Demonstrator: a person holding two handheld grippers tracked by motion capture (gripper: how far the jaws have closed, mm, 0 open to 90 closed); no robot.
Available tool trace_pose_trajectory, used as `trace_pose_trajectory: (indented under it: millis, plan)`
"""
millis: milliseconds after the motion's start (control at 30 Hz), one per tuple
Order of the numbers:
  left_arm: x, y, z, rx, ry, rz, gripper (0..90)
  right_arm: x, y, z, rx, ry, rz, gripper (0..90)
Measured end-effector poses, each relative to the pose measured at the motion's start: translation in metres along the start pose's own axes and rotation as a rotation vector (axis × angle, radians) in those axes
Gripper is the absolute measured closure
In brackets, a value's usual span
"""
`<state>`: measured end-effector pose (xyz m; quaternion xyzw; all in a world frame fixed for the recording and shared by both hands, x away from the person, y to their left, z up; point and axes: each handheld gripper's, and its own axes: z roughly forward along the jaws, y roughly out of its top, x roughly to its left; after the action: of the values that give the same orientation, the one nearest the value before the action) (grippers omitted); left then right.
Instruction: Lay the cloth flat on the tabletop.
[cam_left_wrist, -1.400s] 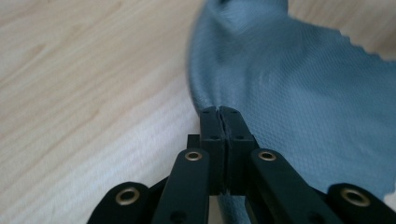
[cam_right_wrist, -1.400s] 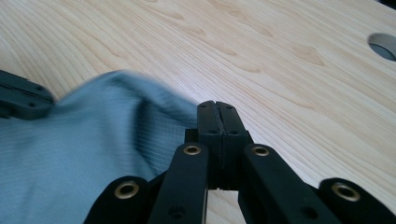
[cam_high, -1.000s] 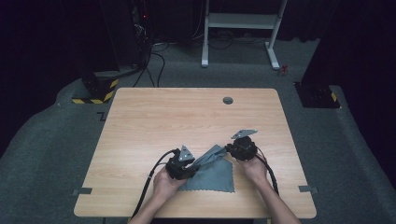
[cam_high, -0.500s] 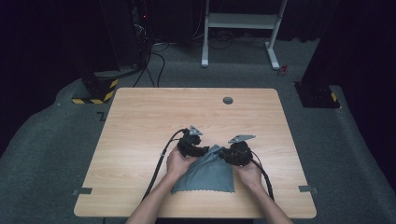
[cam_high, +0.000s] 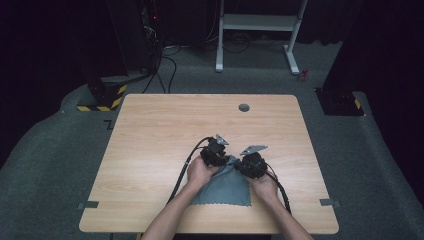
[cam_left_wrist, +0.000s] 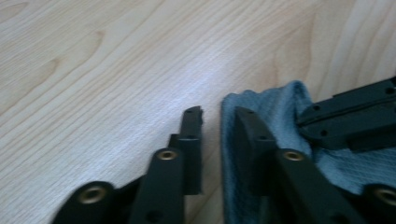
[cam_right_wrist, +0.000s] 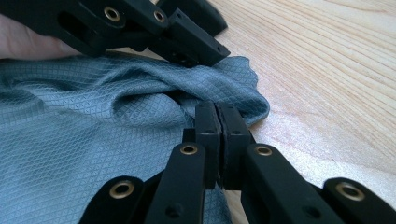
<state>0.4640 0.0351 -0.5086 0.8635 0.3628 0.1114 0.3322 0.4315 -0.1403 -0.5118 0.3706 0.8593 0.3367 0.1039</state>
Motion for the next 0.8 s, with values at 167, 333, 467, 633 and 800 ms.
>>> trace_pose_trajectory:
  millis: [167,333,467,633,800]
  plan:
    - [-0.001,0.002,0.0,0.009,-0.027,0.003,89.0,0.002,0.001,-0.004,-0.022,-0.007,-0.006,89.0]
    - [0.004,0.0,-0.01,-0.028,-0.014,-0.006,89.8,0.001,0.0,-0.011,-0.045,-0.015,-0.013,89.0]
    - [0.014,-0.001,-0.031,-0.1,0.005,-0.042,89.9,-0.002,0.0,-0.018,-0.067,-0.023,-0.019,89.1]
    - [0.023,-0.005,-0.053,-0.145,0.014,-0.045,89.9,-0.005,0.0,-0.028,-0.104,-0.022,-0.011,89.2]
    - [0.018,-0.004,-0.063,-0.184,0.052,-0.003,89.9,-0.004,0.007,-0.038,-0.152,-0.041,-0.019,89.0]
